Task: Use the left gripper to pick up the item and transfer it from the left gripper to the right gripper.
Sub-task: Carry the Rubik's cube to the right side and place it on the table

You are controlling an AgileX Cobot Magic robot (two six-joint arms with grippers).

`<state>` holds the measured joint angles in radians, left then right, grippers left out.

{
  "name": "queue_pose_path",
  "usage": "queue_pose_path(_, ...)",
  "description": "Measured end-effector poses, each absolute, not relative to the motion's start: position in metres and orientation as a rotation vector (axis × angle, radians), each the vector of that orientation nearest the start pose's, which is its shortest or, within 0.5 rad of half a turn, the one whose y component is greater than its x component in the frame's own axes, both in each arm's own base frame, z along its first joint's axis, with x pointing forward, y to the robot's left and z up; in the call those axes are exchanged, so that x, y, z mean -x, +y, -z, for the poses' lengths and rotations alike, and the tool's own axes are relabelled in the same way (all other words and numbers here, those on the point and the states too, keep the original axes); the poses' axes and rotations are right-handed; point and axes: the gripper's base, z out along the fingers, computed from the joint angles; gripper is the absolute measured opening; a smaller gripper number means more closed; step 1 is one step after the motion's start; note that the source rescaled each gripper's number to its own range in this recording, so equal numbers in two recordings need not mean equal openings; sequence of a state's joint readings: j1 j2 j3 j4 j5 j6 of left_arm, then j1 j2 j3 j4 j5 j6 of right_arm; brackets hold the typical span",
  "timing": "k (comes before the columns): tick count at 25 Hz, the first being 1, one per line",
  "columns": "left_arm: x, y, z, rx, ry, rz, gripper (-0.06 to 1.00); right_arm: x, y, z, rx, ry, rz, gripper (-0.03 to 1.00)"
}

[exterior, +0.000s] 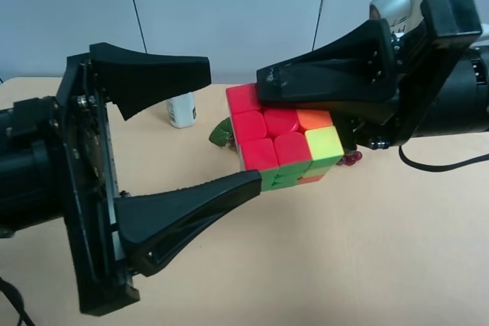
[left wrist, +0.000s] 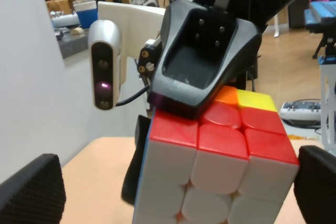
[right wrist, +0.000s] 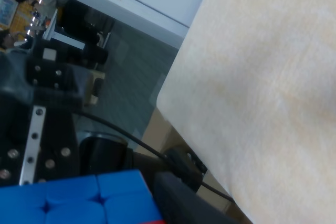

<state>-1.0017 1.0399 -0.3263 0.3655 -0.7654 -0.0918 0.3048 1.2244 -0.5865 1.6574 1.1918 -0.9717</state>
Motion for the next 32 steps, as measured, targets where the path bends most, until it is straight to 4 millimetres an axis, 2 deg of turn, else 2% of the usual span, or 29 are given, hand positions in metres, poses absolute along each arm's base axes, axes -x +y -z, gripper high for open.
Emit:
queue_pose_path(10, -0.08, -0.143, -0.282, -0.902, 1.286, 0.782, 0.72, -0.163, 0.14, -0.277, 0.402, 2.119, -1.819, 0.0)
queue_pose_path(20, -0.079, -0.13, -0.282, -0.894, 1.453, 0.732, 0.72, -0.163, 0.14, -0.276, 0.416, 2.129, -1.81, 0.0)
queue_pose_path(32, -0.086, -0.123, -0.34, -0.956, 1.708, 0.562, 0.72, -0.163, 0.14, -0.276, 0.417, 2.129, -1.81, 0.0)
